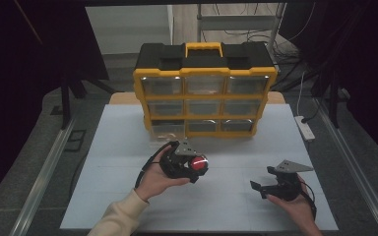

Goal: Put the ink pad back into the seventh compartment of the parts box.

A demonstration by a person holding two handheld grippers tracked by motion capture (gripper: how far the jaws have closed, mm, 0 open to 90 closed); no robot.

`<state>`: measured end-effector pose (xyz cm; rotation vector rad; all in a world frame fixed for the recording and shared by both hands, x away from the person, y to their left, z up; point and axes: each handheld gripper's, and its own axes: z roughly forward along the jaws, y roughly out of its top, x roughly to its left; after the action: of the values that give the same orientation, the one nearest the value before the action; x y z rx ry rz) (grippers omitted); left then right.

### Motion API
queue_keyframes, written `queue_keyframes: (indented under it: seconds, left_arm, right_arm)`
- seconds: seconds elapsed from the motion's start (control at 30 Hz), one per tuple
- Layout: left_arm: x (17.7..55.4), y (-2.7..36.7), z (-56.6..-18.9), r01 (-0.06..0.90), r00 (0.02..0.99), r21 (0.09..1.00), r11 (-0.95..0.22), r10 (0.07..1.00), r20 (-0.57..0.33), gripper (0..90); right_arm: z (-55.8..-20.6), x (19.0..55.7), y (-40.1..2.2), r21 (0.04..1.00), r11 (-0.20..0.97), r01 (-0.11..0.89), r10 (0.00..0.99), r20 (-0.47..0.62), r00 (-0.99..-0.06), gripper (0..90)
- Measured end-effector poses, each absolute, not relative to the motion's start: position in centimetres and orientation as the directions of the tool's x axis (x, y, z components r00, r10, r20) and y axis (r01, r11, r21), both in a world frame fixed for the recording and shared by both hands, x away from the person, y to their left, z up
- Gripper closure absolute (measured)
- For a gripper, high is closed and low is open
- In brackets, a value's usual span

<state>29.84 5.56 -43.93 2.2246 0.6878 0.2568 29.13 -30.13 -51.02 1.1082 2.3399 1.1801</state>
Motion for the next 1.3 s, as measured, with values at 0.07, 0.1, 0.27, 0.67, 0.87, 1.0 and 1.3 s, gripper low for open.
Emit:
queue_keyframes:
  seconds: [0.07, 0.1, 0.27, 0.67, 0.87, 1.0, 1.3]
  left_arm:
    - [29.9, 5.8, -43.8, 0.396, 0.830, 0.737, -0.548, 0.557, -0.032, 30.2]
    - [30.0, 5.9, -43.8, 0.398, 0.828, 0.739, -0.544, 0.560, -0.034, 30.2]
    - [30.1, 6.3, -43.6, 0.403, 0.819, 0.746, -0.530, 0.572, -0.036, 30.2]
    - [30.7, 7.9, -42.9, 0.419, 0.782, 0.774, -0.475, 0.622, -0.041, 30.2]
    - [31.0, 8.5, -42.7, 0.425, 0.768, 0.782, -0.456, 0.638, -0.046, 30.2]
    - [31.2, 8.8, -42.7, 0.430, 0.762, 0.783, -0.449, 0.646, -0.048, 30.2]
    - [31.8, 9.6, -42.2, 0.439, 0.739, 0.799, -0.412, 0.671, -0.060, 30.2]
  right_arm:
    - [-51.0, 29.1, -30.1, 0.782, 0.366, 0.505, 0.747, 0.077, -0.660, 10.3]
    - [-51.0, 29.1, -30.1, 0.782, 0.365, 0.506, 0.747, 0.078, -0.660, 10.3]
    - [-51.0, 29.1, -30.1, 0.782, 0.364, 0.506, 0.747, 0.080, -0.660, 10.3]
    - [-51.1, 29.2, -30.1, 0.781, 0.367, 0.505, 0.747, 0.076, -0.661, 10.2]
    - [-51.1, 29.2, -30.1, 0.780, 0.370, 0.505, 0.748, 0.073, -0.660, 10.3]
    - [-51.0, 29.2, -30.1, 0.780, 0.370, 0.504, 0.748, 0.072, -0.660, 10.3]
    - [-51.1, 29.2, -30.1, 0.783, 0.366, 0.504, 0.748, 0.075, -0.659, 10.3]
